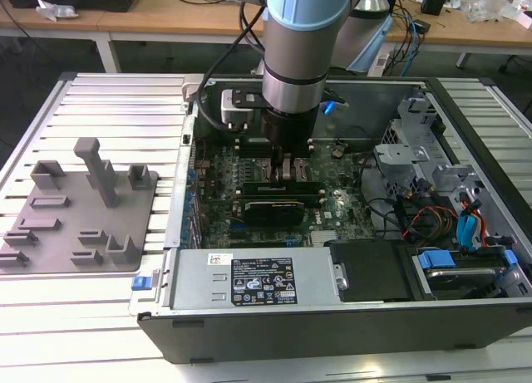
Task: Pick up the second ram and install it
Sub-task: 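Insert the second ram into the second slot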
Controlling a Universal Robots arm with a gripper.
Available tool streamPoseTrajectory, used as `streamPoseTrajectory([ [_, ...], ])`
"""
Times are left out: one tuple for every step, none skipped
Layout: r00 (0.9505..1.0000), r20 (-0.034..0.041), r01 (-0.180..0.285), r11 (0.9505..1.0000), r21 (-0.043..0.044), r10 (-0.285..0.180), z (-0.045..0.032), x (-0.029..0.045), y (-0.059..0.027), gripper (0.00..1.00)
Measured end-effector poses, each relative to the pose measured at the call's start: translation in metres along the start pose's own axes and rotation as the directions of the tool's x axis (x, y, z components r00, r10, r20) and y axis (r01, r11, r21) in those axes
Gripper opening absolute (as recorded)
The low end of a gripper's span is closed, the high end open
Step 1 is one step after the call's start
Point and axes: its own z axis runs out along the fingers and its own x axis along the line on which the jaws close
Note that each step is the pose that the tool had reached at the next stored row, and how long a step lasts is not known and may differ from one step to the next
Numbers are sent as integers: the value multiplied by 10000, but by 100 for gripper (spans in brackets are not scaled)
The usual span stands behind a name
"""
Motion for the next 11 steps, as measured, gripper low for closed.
streamPoseTrajectory([
  [10000, 1, -15, 10000, 2, 15, -2, 0, 0, 9],
  [10000, 0, -25, 10000, 1, 25, -12, 0, 0, 9],
  [10000, 3, -33, 10000, 3, 33, -15, -1, 0, 9],
  [10000, 2, -37, 10000, 3, 37, -15, -1, 0, 9],
  [10000, 0, -38, 10000, 3, 38, -15, 0, 0, 9],
  [10000, -2, -39, 10000, 4, 39, -13, 0, 1, 9],
  [10000, -3, -40, 10000, 3, 40, -11, 0, 3, 9],
  [10000, 0, -38, 10000, 5, 38, -9, 0, 4, 9],
  [10000, 0, -37, 10000, 5, 37, -9, 0, 4, 9],
  [10000, 1, -38, 10000, 5, 38, -9, 0, 4, 9],
  [10000, 4, -37, 10000, 7, 37, -2, 0, 4, 9],
])
